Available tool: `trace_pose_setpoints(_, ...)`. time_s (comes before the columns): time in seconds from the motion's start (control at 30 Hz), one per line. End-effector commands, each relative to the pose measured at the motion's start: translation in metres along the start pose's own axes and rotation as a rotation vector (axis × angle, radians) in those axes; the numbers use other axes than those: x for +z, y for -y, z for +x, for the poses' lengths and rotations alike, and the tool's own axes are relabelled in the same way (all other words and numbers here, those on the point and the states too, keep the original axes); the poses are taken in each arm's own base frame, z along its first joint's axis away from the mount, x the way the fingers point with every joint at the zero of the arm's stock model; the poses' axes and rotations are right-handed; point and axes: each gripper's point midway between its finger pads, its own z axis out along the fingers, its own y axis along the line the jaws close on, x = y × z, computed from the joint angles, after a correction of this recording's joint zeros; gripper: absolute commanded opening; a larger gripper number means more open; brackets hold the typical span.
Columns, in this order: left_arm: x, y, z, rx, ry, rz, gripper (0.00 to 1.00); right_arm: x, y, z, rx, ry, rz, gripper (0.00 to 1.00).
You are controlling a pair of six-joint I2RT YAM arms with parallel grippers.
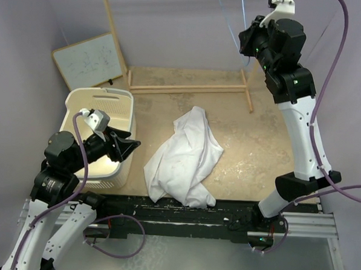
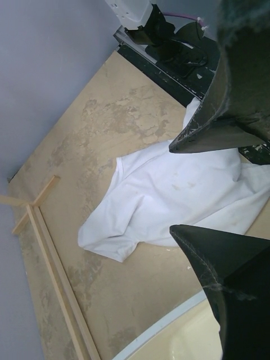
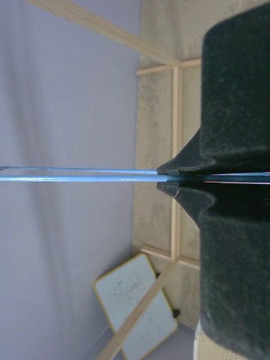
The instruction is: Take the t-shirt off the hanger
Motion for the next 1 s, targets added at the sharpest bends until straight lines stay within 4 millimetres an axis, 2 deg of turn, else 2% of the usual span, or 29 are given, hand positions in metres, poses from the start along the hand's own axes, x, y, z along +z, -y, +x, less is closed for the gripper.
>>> trace_pose_setpoints(0.0, -0.007, 0.012, -0.022, 0.035, 0.048, 0.032, 0.57, 0.003, -0.003, -0.047, 0.015, 0.143, 0.008, 0.00)
trace_pose_setpoints(0.13, -0.006, 0.017, -0.024, 0.027, 0.036, 0.053, 0.59, 0.030, -0.004, -0.033, -0.002, 0.103, 0.012, 0.00)
trace_pose_setpoints(0.23, -0.003, 0.022, -0.022, 0.019, 0.002, 0.095, 0.66, 0.042, -0.005, -0.018, -0.001, 0.059, 0.009, 0.00)
trace_pose_setpoints(0.43, 0.009, 0.020, -0.008, -0.027, -0.124, 0.118, 0.71, 0.047, 0.000, 0.020, 0.003, -0.021, 0.012, 0.01)
trace_pose_setpoints(0.53, 0.016, 0.016, -0.003, -0.055, -0.158, 0.114, 0.71, 0.038, 0.002, 0.026, 0.000, -0.028, 0.003, 0.07)
trace_pose_setpoints(0.57, 0.018, 0.014, -0.002, -0.067, -0.161, 0.112, 0.71, 0.033, 0.001, 0.026, -0.001, -0.030, -0.005, 0.14)
trace_pose_setpoints(0.63, 0.024, 0.014, 0.001, -0.095, -0.174, 0.128, 0.71, 0.023, -0.001, 0.031, -0.005, -0.046, -0.034, 0.35)
trace_pose_setpoints(0.67, 0.028, 0.013, 0.005, -0.117, -0.185, 0.133, 0.71, 0.016, -0.003, 0.034, -0.005, -0.053, -0.049, 0.54)
trace_pose_setpoints(0.7, 0.032, 0.011, 0.009, -0.137, -0.196, 0.133, 0.68, 0.009, -0.002, 0.037, -0.004, -0.060, -0.053, 0.68)
trace_pose_setpoints(0.8, 0.046, 0.002, 0.027, -0.208, -0.251, 0.120, 0.64, -0.017, 0.004, 0.043, -0.006, -0.041, -0.058, 0.99)
trace_pose_setpoints(0.97, 0.068, -0.007, 0.058, -0.305, -0.338, 0.099, 0.65, -0.061, 0.012, 0.048, 0.006, -0.036, -0.062, 1.00)
